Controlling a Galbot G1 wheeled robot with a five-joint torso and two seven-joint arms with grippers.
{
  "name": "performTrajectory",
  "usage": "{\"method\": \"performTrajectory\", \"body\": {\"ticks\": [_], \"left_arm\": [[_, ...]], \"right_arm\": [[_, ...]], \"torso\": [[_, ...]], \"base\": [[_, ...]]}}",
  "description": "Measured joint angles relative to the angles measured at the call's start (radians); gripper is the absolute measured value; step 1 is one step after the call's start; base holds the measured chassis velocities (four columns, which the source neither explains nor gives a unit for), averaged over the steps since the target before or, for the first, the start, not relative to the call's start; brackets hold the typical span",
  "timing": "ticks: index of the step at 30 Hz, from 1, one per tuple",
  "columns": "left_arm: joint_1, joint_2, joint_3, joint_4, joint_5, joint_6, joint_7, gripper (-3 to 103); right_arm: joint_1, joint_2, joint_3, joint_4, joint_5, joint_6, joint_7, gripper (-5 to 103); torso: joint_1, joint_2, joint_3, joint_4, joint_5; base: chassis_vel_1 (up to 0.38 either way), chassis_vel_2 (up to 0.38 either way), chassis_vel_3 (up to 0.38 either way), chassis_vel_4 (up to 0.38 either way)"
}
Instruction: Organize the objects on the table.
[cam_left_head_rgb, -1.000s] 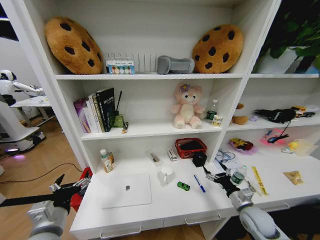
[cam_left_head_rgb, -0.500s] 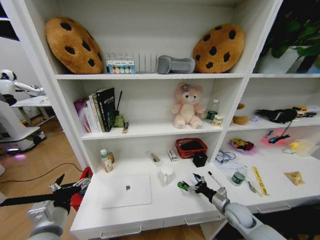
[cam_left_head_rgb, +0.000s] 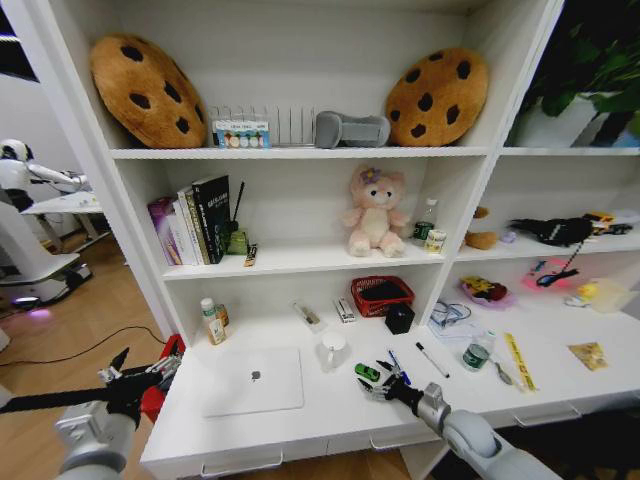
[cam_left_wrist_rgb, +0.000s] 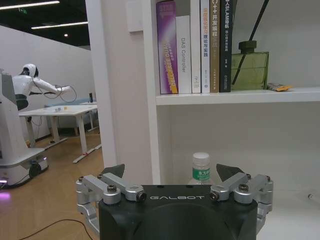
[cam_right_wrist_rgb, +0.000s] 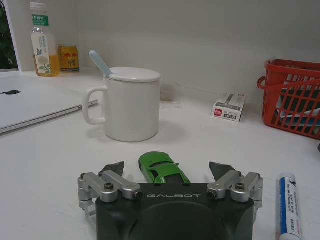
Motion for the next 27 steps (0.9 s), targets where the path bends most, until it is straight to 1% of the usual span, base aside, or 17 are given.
{"method": "performTrajectory", "body": {"ticks": [10,12,14,15,17,18,19,22,23,24,25,26,27], "left_arm": [[0.0,0.0,0.0,0.0,0.0,0.0,0.0,100],[0.0,0.0,0.0,0.0,0.0,0.0,0.0,100],[0.0,0.0,0.0,0.0,0.0,0.0,0.0,100],[0.0,0.0,0.0,0.0,0.0,0.0,0.0,100],[0.0,0.0,0.0,0.0,0.0,0.0,0.0,100],[0.0,0.0,0.0,0.0,0.0,0.0,0.0,100],[0.0,0.0,0.0,0.0,0.0,0.0,0.0,100],[0.0,0.0,0.0,0.0,0.0,0.0,0.0,100],[0.0,0.0,0.0,0.0,0.0,0.0,0.0,100],[0.0,0.0,0.0,0.0,0.0,0.0,0.0,100],[0.0,0.0,0.0,0.0,0.0,0.0,0.0,100],[0.0,0.0,0.0,0.0,0.0,0.0,0.0,100],[0.0,0.0,0.0,0.0,0.0,0.0,0.0,100]], "right_arm": [[0.028,0.01,-0.016,-0.042,0.009,0.0,-0.022,94],[0.055,0.016,-0.036,-0.064,0.01,0.0,-0.027,89],[0.074,0.021,-0.05,-0.073,0.011,0.0,-0.03,88],[0.086,0.025,-0.059,-0.078,0.011,-0.002,-0.031,84],[0.09,0.027,-0.063,-0.08,0.011,-0.003,-0.031,84],[0.101,0.029,-0.076,-0.082,0.012,-0.007,-0.031,78],[0.105,0.029,-0.083,-0.081,0.012,-0.009,-0.031,68],[0.106,0.028,-0.085,-0.08,0.013,-0.009,-0.033,68],[0.105,0.025,-0.086,-0.076,0.016,-0.011,-0.038,57],[0.102,0.022,-0.084,-0.072,0.019,-0.013,-0.041,51],[0.102,0.022,-0.084,-0.072,0.019,-0.013,-0.041,51],[0.099,0.019,-0.08,-0.068,0.021,-0.014,-0.042,46],[0.097,0.018,-0.078,-0.067,0.022,-0.014,-0.042,46]], "torso": [[0.0,0.0,0.0,-0.0001,0.0001],[0.0,0.0,0.0,-0.0001,0.0],[0.0,0.0,0.0,-0.0001,-0.0001],[0.0,0.0,0.0,0.0001,-0.0001],[0.0,0.0,0.0,0.0001,0.0],[0.0,0.0,0.0,0.0001,-0.0001],[0.0,0.0,0.0,0.0001,-0.0001],[0.0,0.0,0.0,0.0001,0.0],[0.0,0.0,0.0,0.0001,-0.0001],[0.0,0.0,0.0,0.0001,0.0],[0.0,0.0,0.0,0.0001,0.0],[0.0,0.0,0.0,0.0001,0.0],[0.0,0.0,0.0,0.0001,0.0]], "base": [[0.0,0.0,0.0,0.0],[0.0,0.0,0.0,0.0],[0.0,0.0,0.0,0.0],[0.0,0.0,0.0,0.0],[0.0,0.0,0.0,0.0],[0.0,0.0,0.0,0.0],[0.0,0.0,0.0,0.0],[0.0,0.0,0.0,0.0],[0.0,0.0,0.0,0.0],[0.0,0.0,0.0,0.0],[0.0,0.0,0.0,0.0],[0.0,0.0,0.0,0.0],[0.0,0.0,0.0,0.0]]}}
